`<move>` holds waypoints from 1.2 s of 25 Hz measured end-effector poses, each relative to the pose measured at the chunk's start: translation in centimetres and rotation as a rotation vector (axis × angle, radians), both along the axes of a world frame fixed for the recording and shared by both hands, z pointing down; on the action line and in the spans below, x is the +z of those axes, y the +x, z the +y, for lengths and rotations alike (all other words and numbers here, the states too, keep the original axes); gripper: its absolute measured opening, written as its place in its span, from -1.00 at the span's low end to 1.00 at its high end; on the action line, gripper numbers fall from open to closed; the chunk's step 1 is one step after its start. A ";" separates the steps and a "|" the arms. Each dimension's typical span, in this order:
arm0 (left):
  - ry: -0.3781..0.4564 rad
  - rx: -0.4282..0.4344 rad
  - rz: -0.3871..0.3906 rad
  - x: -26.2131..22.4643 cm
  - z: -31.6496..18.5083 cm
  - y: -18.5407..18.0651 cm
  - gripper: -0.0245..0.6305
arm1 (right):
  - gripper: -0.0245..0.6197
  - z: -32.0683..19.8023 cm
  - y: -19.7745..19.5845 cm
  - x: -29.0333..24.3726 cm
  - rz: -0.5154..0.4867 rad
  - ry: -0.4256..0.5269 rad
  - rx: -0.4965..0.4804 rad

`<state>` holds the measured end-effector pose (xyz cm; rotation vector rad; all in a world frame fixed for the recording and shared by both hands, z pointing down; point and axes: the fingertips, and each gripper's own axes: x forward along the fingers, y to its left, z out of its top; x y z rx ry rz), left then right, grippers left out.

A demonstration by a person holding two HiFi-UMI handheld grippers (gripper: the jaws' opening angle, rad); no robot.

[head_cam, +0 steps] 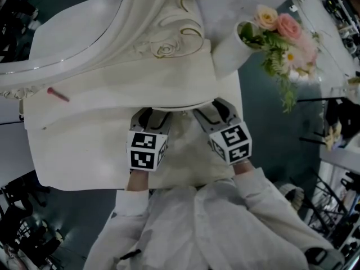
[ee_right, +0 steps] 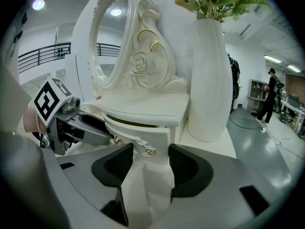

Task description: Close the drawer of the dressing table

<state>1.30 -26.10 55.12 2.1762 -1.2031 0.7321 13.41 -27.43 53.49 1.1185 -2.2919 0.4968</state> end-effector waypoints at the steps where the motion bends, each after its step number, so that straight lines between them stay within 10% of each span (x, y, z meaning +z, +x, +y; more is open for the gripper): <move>1: -0.001 -0.003 -0.001 0.0 0.0 0.0 -0.28 | -0.25 0.0 0.0 0.0 -0.001 0.001 0.003; 30: 0.028 -0.081 -0.059 0.0 -0.2 -0.5 -0.22 | -0.19 -0.1 0.6 0.3 0.042 0.007 0.127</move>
